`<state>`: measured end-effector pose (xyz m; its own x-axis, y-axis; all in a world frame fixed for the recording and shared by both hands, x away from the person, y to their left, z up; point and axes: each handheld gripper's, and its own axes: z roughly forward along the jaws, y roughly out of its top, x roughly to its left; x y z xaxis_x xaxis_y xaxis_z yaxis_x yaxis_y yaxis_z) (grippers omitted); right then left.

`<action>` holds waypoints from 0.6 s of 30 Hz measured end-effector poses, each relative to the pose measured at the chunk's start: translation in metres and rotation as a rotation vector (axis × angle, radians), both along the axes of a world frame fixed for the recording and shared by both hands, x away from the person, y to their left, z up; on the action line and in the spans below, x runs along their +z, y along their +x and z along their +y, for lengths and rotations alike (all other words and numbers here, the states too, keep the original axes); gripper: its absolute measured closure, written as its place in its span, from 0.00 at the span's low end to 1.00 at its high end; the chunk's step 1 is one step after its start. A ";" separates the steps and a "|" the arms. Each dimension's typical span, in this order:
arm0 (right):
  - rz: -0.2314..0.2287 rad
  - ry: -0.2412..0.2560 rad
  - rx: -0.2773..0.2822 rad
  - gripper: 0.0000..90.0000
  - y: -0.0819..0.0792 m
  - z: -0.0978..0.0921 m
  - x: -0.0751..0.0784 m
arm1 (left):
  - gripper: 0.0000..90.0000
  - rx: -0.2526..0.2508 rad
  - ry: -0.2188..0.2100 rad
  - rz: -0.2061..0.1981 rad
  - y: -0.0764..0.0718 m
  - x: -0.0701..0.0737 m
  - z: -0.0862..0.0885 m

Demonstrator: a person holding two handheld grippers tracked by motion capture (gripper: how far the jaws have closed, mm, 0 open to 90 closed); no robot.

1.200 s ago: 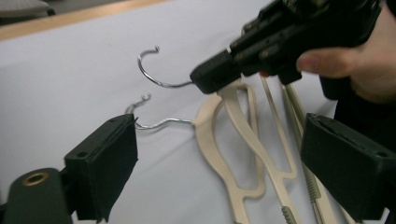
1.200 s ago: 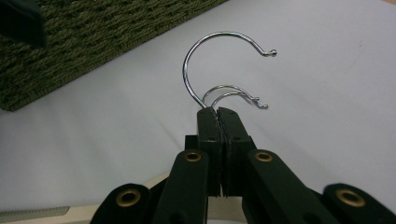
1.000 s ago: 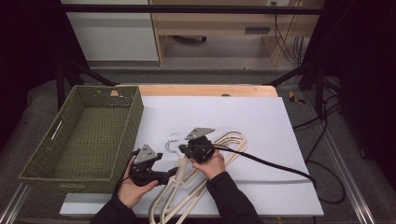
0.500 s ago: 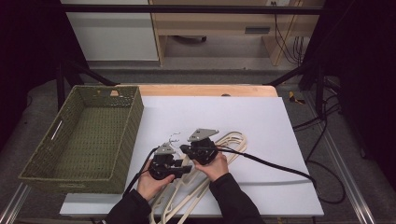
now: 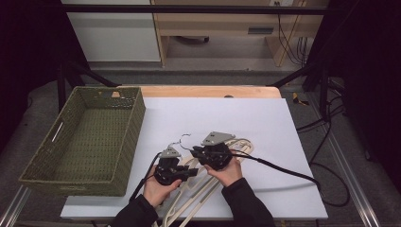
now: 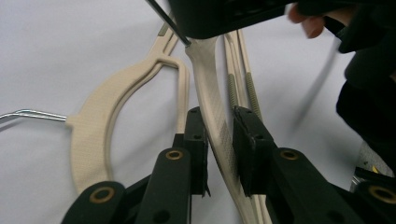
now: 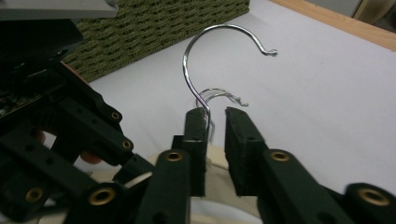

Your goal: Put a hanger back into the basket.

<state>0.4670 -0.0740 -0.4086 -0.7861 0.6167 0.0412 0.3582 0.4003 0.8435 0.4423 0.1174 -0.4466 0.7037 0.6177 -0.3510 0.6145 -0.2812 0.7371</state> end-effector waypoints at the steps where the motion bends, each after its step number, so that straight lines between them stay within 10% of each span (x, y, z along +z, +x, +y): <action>1: -0.002 0.014 -0.002 0.81 -0.002 -0.006 0.002 | 0.85 0.001 -0.009 0.001 -0.001 0.001 0.000; 11: -0.095 0.157 -0.097 0.34 -0.033 -0.084 0.014 | 0.92 -0.025 -0.067 -0.047 -0.020 0.019 -0.008; 18: -0.083 0.232 -0.186 0.20 -0.049 -0.140 0.016 | 0.95 -0.053 -0.059 -0.087 -0.034 0.030 -0.015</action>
<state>0.4182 -0.2139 -0.3924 -0.6670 0.7322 0.1376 0.3330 0.1279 0.9342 0.4079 0.1022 -0.4170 0.7641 0.5590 -0.3219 0.5328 -0.2657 0.8034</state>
